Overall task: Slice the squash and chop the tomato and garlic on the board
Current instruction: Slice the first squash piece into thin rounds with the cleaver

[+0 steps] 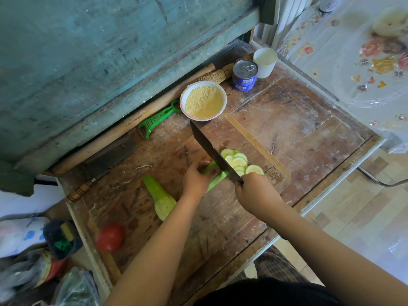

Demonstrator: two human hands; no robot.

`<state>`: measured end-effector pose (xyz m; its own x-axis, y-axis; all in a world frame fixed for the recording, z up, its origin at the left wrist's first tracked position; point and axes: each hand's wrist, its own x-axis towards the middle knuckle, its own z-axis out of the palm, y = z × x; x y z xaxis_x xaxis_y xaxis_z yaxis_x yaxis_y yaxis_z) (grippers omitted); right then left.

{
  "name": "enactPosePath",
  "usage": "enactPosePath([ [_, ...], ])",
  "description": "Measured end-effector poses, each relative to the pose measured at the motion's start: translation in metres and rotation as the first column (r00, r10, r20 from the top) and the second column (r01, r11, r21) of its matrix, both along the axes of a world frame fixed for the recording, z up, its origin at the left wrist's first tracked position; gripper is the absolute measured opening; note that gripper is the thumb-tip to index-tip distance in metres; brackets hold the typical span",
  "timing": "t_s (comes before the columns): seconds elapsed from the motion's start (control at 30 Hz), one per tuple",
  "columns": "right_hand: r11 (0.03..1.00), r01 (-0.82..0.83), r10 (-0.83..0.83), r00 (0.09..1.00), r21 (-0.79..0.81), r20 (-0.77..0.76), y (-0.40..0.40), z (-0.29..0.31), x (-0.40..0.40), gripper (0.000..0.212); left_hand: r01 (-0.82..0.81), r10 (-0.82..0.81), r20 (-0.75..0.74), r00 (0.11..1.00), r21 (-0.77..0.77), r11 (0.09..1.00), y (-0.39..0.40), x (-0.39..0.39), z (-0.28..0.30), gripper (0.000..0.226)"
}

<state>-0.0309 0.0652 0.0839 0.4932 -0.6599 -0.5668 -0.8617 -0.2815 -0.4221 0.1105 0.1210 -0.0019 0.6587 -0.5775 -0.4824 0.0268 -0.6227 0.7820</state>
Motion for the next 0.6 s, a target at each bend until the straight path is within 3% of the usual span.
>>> enactPosePath([
  [0.4,1.0,-0.003,0.004,0.999,0.014,-0.044,-0.002,-0.009,0.01,0.038,0.031,-0.031,0.027,0.999,0.027,0.999,-0.002,0.002,0.001,0.036],
  [0.6,0.999,0.008,-0.006,0.999,0.046,-0.052,-0.006,-0.015,0.014,0.039,0.019,-0.019,0.002,1.0,0.018,1.0,-0.002,0.004,-0.002,0.031],
])
